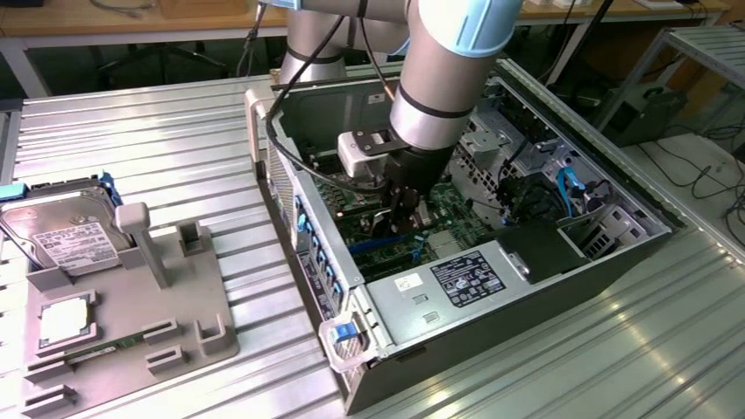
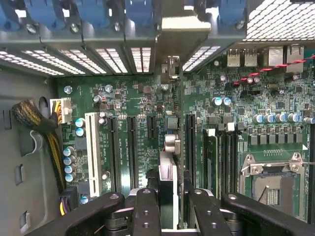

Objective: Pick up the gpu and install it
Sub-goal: 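Insert the gpu into the slot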

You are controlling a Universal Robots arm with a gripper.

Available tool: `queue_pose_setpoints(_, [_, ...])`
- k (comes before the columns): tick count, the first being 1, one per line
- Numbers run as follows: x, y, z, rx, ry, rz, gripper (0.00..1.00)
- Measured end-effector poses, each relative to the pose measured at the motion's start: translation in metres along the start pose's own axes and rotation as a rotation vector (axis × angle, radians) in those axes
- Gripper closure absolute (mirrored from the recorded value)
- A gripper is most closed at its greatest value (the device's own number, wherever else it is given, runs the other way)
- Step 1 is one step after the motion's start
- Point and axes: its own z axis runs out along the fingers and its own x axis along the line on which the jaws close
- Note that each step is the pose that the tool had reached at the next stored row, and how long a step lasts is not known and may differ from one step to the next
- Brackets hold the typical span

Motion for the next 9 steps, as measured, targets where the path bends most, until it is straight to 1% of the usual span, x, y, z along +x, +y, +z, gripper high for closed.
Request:
queue_pose_setpoints(4, [0.0001,0.0011,0.0015,-0.0002,-0.0037,0.000,0.72])
queue_pose_setpoints(5, [0.0001,0.0012,0.0024,-0.0001,-0.0056,0.000,0.72])
queue_pose_setpoints(9, [0.0003,0.0012,0.0057,-0.0005,-0.0161,0.000,0.72])
